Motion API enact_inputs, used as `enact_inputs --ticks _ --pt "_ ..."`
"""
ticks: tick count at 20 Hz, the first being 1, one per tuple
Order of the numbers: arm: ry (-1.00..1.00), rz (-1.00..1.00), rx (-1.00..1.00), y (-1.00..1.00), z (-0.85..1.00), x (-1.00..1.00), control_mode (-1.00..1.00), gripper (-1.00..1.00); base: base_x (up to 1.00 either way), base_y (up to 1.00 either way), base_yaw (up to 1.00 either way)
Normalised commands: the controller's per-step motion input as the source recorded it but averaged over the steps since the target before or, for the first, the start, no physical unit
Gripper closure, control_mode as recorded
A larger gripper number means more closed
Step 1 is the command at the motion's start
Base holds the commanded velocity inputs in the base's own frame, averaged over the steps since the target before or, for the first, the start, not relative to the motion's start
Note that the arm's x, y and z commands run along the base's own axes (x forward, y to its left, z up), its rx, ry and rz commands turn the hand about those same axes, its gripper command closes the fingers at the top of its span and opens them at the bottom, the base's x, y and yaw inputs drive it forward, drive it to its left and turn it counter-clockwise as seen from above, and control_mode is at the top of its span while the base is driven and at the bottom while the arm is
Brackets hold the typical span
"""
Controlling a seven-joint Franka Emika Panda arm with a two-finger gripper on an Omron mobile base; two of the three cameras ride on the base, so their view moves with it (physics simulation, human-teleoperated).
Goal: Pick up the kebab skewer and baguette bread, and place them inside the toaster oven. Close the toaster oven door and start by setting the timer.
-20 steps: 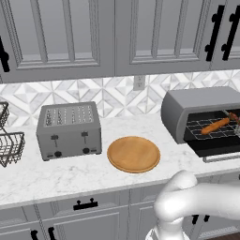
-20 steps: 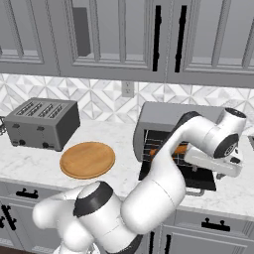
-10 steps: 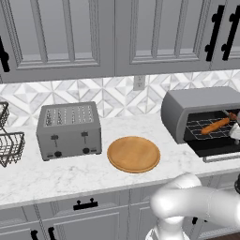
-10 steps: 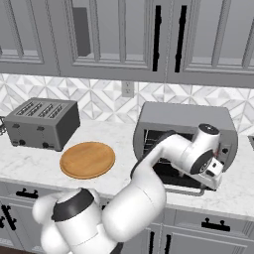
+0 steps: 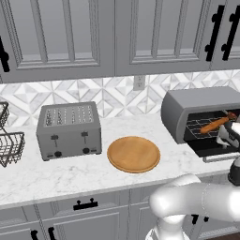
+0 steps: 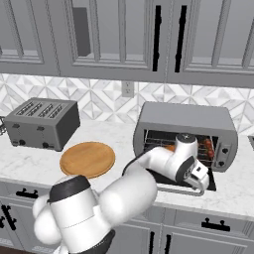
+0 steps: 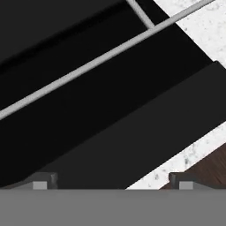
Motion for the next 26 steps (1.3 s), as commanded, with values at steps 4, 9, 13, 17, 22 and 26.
enact_inputs --ticks 4,9,13,17,22,26 --pt "0.0 0.0 -0.06 0.0 -0.13 0.41 -1.0 -1.0 0.0 0.0 0.0" --pt "0.0 -0.01 -0.02 -0.03 -0.03 0.21 -1.0 -1.0 0.0 0.0 0.0" --pt "0.0 -0.11 0.0 -0.03 0.0 0.21 -1.0 -1.0 0.0 0.0 0.0" --pt "0.0 -0.21 0.04 0.0 0.0 0.27 -1.0 -1.0 0.0 0.0 0.0" --pt "0.0 -0.24 0.07 0.0 0.05 0.32 -1.0 -1.0 0.0 0.0 0.0" --pt "0.0 -0.24 0.06 0.01 0.0 0.51 -1.0 -1.0 0.0 0.0 0.0"
